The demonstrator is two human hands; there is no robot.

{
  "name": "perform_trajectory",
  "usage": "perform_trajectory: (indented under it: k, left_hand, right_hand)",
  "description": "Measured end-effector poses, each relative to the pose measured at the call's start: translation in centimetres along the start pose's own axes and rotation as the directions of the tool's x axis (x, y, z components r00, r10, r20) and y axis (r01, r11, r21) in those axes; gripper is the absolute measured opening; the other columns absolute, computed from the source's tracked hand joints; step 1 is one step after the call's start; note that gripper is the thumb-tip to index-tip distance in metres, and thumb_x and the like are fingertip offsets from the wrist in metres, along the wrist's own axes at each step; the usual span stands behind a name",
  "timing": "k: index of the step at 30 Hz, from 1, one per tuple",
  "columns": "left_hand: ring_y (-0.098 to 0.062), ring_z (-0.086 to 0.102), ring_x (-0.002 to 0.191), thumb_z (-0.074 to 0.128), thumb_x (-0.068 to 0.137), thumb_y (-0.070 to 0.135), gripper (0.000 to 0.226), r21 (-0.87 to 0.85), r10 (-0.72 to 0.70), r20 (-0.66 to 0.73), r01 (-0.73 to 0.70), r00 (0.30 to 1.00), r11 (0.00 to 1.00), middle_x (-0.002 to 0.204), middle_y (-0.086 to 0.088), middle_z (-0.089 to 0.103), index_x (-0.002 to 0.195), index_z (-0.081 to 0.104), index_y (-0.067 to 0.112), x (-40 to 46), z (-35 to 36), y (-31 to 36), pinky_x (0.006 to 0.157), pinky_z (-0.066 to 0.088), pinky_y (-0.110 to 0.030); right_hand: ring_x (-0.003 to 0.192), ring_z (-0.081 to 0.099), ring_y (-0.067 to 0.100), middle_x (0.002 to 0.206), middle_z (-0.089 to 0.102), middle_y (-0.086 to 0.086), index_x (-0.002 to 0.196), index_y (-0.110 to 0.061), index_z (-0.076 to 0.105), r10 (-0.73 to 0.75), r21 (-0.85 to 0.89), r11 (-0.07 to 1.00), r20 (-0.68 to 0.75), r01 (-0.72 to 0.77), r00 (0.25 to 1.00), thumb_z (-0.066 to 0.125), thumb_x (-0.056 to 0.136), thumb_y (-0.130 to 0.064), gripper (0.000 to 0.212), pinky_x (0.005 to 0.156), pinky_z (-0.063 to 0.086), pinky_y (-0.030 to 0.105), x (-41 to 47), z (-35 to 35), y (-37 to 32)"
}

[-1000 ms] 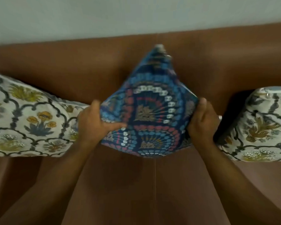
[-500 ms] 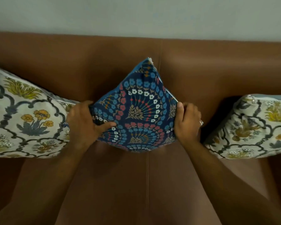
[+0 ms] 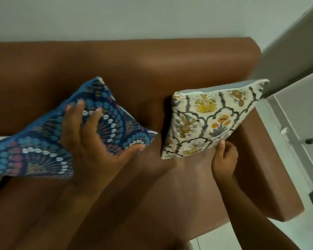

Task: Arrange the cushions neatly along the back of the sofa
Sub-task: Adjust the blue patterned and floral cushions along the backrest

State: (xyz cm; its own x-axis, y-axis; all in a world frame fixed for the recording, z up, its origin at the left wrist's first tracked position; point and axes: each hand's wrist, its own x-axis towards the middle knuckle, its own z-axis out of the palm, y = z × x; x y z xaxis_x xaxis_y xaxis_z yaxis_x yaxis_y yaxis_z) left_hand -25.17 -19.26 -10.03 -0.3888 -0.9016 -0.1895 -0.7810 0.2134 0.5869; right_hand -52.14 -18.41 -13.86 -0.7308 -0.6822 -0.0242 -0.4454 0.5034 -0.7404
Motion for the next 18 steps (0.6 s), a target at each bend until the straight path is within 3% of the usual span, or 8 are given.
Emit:
perform_trajectory:
  k: [1, 3, 4, 6, 8, 11, 15, 18]
  left_hand:
    - [0.003, 0.045, 0.131, 0.07, 0.068, 0.076, 0.088, 0.031, 0.015, -0.12, -0.011, 0.993, 0.999, 0.145, 0.023, 0.046, 0.144, 0.032, 0.051, 2.4, -0.2, 2.0, 0.114, 0.039, -0.045]
    - [-0.023, 0.037, 0.145, 0.066, 0.071, 0.077, 0.094, 0.175, 0.245, -0.441, -0.184, 0.863, 0.967, 0.153, -0.007, 0.047, 0.146, 0.046, 0.023, 5.3, -1.1, 5.0, 0.121, 0.026, -0.049]
    - [-0.033, 0.034, 0.146, 0.063, 0.072, 0.079, 0.101, 0.271, 0.339, -0.49, -0.23, 0.803, 0.935, 0.153, -0.017, 0.046, 0.145, 0.046, 0.011, 7.1, -3.3, 8.0, 0.121, 0.021, -0.049]
    - [-0.038, 0.031, 0.147, 0.053, 0.066, 0.088, 0.118, 0.404, 0.29, -0.345, -0.138, 0.893, 0.904, 0.155, -0.019, 0.041, 0.149, 0.038, 0.007, 13.8, -0.6, 11.3, 0.121, 0.016, -0.052]
    - [-0.038, 0.04, 0.138, 0.049, 0.053, 0.097, 0.129, 0.526, 0.089, -0.129, -0.008, 0.988, 0.85, 0.146, -0.018, 0.047, 0.146, 0.035, 0.009, 19.1, 3.3, 13.5, 0.118, 0.021, -0.056]
    - [-0.036, 0.058, 0.107, 0.051, 0.038, 0.1, 0.123, 0.614, 0.0, -0.16, 0.1, 0.987, 0.783, 0.113, -0.017, 0.061, 0.121, 0.049, 0.009, 22.5, 5.7, 12.8, 0.096, 0.037, -0.049]
    - [-0.034, 0.066, 0.073, 0.051, 0.036, 0.101, 0.101, 0.448, -0.09, -0.3, 0.223, 0.95, 0.866, 0.075, -0.015, 0.064, 0.083, 0.046, 0.012, 21.6, 5.4, 11.4, 0.072, 0.043, -0.044]
    - [-0.036, 0.068, 0.085, 0.05, 0.032, 0.104, 0.111, 0.065, -0.296, -0.426, 0.355, 0.855, 0.933, 0.087, -0.015, 0.068, 0.092, 0.05, 0.01, 18.2, 5.2, 10.5, 0.078, 0.053, -0.051]
  right_hand:
    - [0.116, 0.059, 0.028, 0.125, 0.063, 0.012, 0.131, -0.011, 0.058, 0.006, 0.028, 1.0, -0.049, -0.004, 0.999, 0.042, 0.097, -0.064, 0.065, 0.099, 0.047, 0.047, 2.2, 0.0, 0.8]
    - [0.13, 0.053, 0.032, 0.141, 0.056, 0.016, 0.143, -0.01, 0.05, 0.078, 0.072, 0.995, -0.089, -0.071, 0.993, 0.039, 0.095, -0.066, 0.075, 0.108, 0.042, 0.047, 6.8, 0.6, 2.4]
    - [0.135, 0.05, 0.032, 0.147, 0.053, 0.014, 0.147, -0.013, 0.048, 0.153, 0.111, 0.983, -0.051, -0.147, 0.987, 0.036, 0.094, -0.072, 0.08, 0.112, 0.04, 0.049, 9.7, 1.4, 3.8]
    - [0.136, 0.051, 0.031, 0.149, 0.055, 0.008, 0.146, -0.029, 0.051, 0.314, 0.179, 0.926, 0.121, -0.332, 0.942, 0.03, 0.081, -0.092, 0.093, 0.115, 0.039, 0.055, 15.2, 3.2, 7.7]
    - [0.129, 0.057, 0.029, 0.141, 0.063, 0.001, 0.138, -0.041, 0.057, 0.388, 0.202, 0.874, 0.26, -0.442, 0.885, 0.03, 0.063, -0.106, 0.102, 0.113, 0.041, 0.057, 19.5, 5.7, 12.3]
    - [0.122, 0.059, 0.024, 0.137, 0.064, 0.003, 0.132, -0.031, 0.062, 0.327, 0.251, 0.87, 0.351, -0.425, 0.877, 0.026, 0.077, -0.095, 0.092, 0.109, 0.044, 0.047, 20.9, 6.5, 10.5]
    - [0.101, 0.066, 0.028, 0.101, 0.074, 0.007, 0.091, -0.024, 0.073, 0.192, 0.241, 0.935, 0.27, -0.26, 0.943, 0.026, 0.097, -0.072, 0.067, 0.098, 0.05, 0.05, 20.3, 5.0, 5.5]
    - [0.077, 0.065, 0.022, 0.079, 0.072, 0.007, 0.075, -0.016, 0.067, -0.015, 0.28, 0.96, 0.125, -0.021, 0.992, 0.031, 0.097, -0.067, 0.067, 0.08, 0.054, 0.045, 21.6, 1.3, 1.8]
